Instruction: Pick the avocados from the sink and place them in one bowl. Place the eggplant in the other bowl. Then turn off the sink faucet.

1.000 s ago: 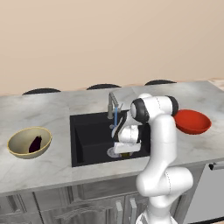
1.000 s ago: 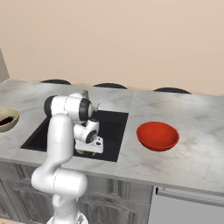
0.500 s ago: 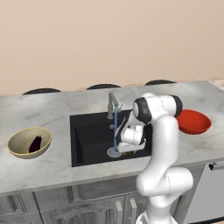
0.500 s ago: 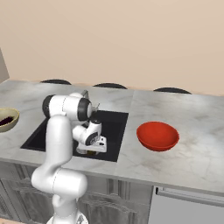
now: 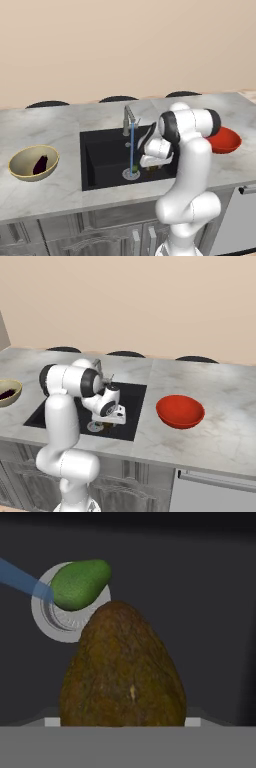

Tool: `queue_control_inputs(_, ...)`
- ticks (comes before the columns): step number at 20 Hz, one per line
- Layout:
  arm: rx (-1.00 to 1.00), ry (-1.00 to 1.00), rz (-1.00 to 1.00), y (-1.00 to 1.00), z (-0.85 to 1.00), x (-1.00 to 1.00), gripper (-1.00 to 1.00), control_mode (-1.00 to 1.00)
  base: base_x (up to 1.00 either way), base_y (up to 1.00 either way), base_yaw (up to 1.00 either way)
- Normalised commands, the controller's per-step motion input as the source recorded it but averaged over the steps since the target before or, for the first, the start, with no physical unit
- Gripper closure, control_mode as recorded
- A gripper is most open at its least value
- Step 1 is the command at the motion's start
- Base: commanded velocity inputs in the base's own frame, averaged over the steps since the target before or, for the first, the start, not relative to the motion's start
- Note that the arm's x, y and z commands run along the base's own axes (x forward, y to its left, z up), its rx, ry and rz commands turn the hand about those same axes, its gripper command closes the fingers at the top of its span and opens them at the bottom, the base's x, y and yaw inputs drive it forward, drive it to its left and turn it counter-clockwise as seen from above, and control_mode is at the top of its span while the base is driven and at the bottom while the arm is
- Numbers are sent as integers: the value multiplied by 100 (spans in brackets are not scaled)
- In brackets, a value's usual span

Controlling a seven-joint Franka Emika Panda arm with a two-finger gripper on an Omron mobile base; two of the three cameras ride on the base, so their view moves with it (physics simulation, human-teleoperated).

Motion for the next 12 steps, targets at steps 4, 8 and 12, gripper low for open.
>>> queue_control_inputs(4, 0, 0, 0, -2, 59, -4, 100, -100, 0, 0, 0)
queue_control_inputs(8, 0, 0, 0, -16, 46, -14, 100, -100, 0, 0, 0)
queue_control_inputs(12, 0, 0, 0, -18, 45, -14, 100, -100, 0, 0, 0)
